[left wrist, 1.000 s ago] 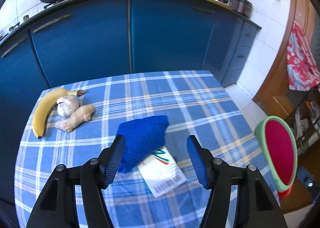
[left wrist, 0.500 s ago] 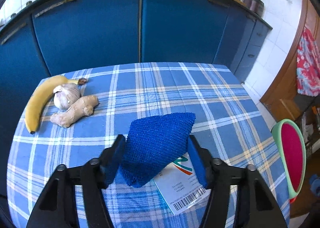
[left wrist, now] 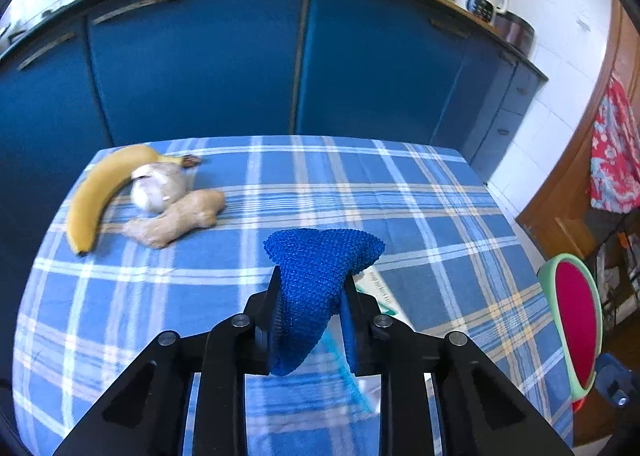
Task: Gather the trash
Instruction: 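Grasp the blue knit cloth with the left tool, then grasp the white medicine box with the right tool while the left tool holds the cloth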
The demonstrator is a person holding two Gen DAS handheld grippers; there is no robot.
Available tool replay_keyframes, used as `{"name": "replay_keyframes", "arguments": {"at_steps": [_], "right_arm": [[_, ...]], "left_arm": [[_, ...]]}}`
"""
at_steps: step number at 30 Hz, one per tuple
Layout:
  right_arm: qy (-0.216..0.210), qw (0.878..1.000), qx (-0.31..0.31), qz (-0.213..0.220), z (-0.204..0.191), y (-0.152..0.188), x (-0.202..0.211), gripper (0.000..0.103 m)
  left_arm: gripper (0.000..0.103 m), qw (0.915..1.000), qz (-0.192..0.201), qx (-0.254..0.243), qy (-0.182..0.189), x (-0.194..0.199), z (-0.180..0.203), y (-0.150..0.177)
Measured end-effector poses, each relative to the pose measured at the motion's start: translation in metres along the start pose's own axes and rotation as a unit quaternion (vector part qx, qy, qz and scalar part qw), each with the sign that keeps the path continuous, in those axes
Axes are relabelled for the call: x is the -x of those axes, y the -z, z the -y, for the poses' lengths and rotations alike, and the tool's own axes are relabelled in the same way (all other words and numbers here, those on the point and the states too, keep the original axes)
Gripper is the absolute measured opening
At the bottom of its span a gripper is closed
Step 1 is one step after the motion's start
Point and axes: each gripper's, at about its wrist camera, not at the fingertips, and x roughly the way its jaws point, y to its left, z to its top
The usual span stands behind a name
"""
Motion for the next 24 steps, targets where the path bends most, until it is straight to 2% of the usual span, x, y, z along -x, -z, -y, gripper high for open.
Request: {"name": "replay_keyframes", "arguments": {"at_steps": [7,12,24], "right_arm": [[-0.014,0.999,0.026,-0.018,-0.03,-0.001,-0.022,0.039],[-0.026,0.998,0.047,-0.035,-0.05,0.0,-0.04,0.043],[-0.039,0.991,0.096,-0.085,-0.098,0.002,-0.093,0.047]], "left_arm": [[0.025,0.9996,0.007,0.021,-0.02,0.029,-0.026,0.012],[0.025,0.999,0.005,0.033,-0.029,0.043,-0.041,0.026],[0.025,0.9971,-0.002,0.053,-0.054,0.057,-0.067,0.051]]}}
